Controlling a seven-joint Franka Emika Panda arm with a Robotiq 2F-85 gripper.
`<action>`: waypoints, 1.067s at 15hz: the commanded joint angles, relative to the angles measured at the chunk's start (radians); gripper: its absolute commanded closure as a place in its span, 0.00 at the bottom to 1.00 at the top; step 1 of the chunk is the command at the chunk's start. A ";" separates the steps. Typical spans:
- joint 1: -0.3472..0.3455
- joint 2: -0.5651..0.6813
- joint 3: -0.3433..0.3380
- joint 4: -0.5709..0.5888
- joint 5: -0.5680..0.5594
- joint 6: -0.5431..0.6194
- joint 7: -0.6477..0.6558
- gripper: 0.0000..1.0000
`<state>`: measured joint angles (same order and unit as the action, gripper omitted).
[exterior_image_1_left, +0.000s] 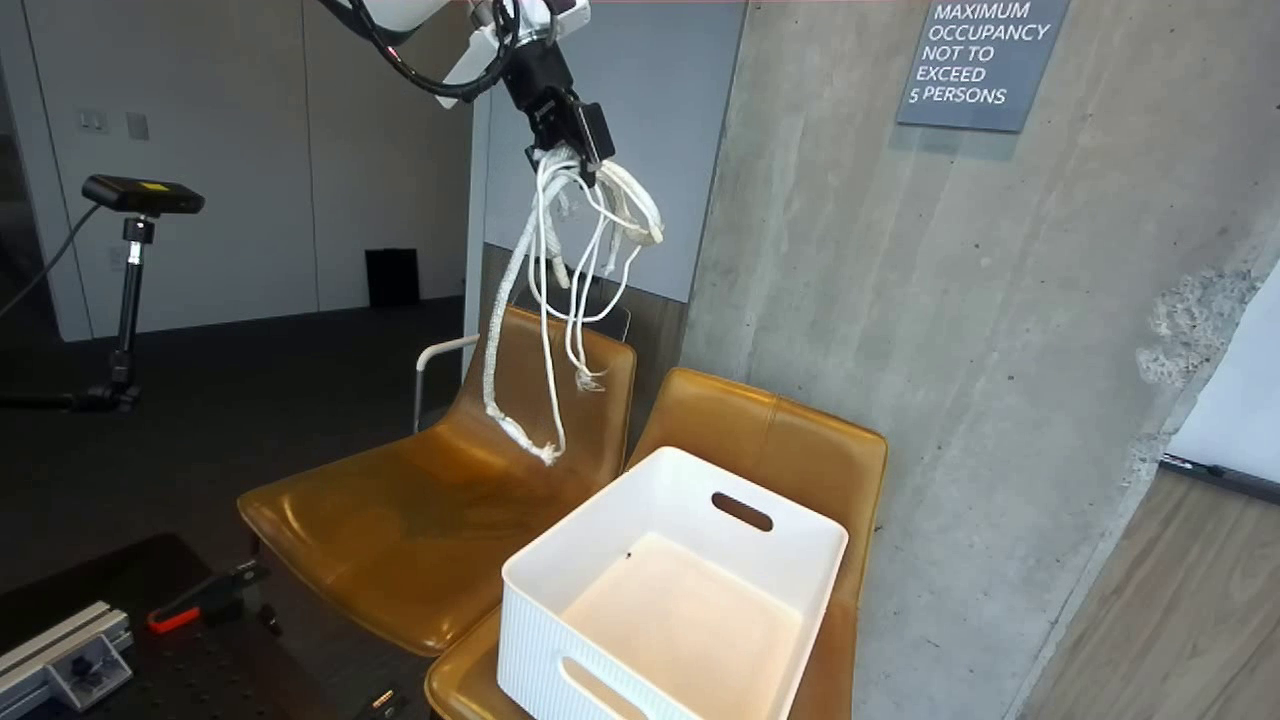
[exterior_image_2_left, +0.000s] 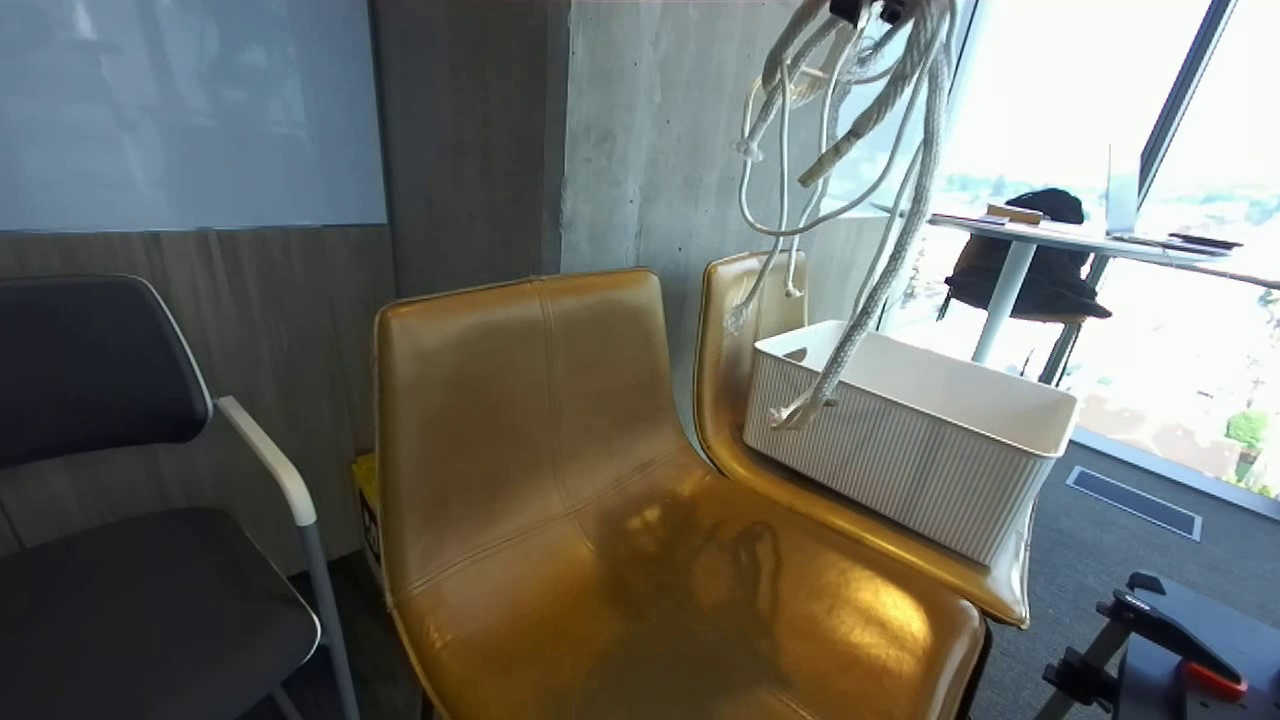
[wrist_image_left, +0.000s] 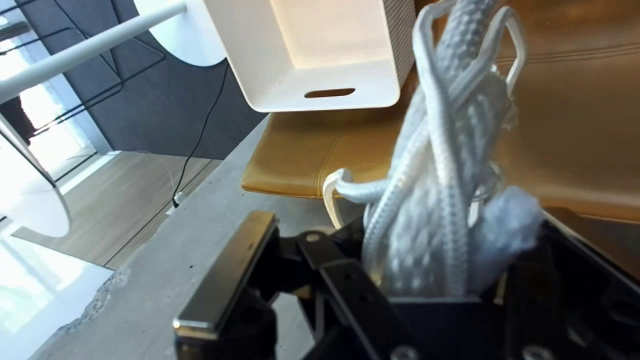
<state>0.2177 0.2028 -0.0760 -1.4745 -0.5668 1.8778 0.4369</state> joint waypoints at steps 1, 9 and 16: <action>-0.064 -0.002 0.011 0.066 -0.021 -0.033 -0.074 1.00; -0.177 0.017 -0.024 0.176 -0.020 -0.028 -0.201 1.00; -0.260 0.018 -0.064 0.116 0.018 0.100 -0.332 1.00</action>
<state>-0.0100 0.2173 -0.1306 -1.3405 -0.5661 1.9099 0.1664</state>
